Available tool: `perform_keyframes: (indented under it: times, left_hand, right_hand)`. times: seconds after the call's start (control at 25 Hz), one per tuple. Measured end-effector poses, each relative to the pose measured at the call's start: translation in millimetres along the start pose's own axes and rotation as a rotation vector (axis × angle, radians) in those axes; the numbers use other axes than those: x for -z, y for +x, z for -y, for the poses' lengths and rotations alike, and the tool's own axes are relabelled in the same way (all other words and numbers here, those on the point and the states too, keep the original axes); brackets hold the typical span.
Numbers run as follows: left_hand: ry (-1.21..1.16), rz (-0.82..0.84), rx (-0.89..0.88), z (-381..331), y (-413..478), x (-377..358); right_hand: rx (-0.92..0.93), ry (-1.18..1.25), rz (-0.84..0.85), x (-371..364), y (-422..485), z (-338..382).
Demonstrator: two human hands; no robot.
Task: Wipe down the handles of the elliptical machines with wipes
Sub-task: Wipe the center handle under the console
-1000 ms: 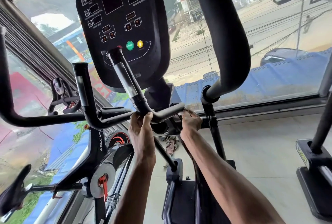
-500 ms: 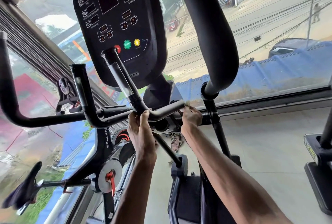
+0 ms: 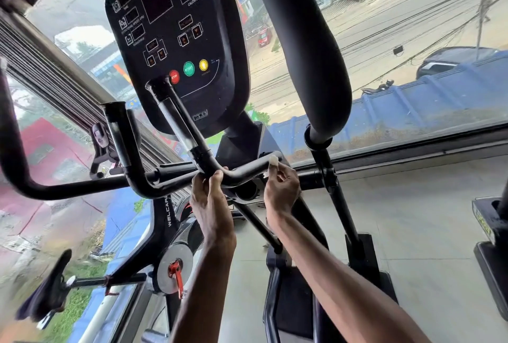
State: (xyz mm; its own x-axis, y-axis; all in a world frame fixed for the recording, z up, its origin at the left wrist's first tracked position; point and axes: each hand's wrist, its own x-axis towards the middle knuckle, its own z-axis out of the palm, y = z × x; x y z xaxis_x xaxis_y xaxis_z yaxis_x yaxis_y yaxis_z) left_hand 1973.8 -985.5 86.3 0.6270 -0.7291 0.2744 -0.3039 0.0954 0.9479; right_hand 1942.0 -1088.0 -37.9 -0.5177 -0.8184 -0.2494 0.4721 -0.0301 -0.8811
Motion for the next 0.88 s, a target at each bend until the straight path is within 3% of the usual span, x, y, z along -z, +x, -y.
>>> perform_keyframes:
  times: [0.16, 0.28, 0.4, 0.72, 0.88]
  left_hand:
    - [-0.017, -0.015, 0.002, -2, 0, -1]
    - [-0.014, -0.017, 0.004, -3, -2, -2]
    - [-0.025, -0.026, 0.012, -5, -3, -4]
    - [0.002, -0.065, 0.013, -12, -6, -7]
    - [0.018, -0.065, 0.045, -15, -9, -7]
  right_hand:
    - [-0.064, -0.259, 0.100, -4, 73, -11]
    - [0.023, -0.405, 0.231, -1, 99, -5]
    - [0.171, -0.402, 0.322, 8, 99, 1]
    - [0.071, -0.451, 0.694, -3, 116, 28]
    - [0.120, -0.415, 0.762, 0, 117, 35]
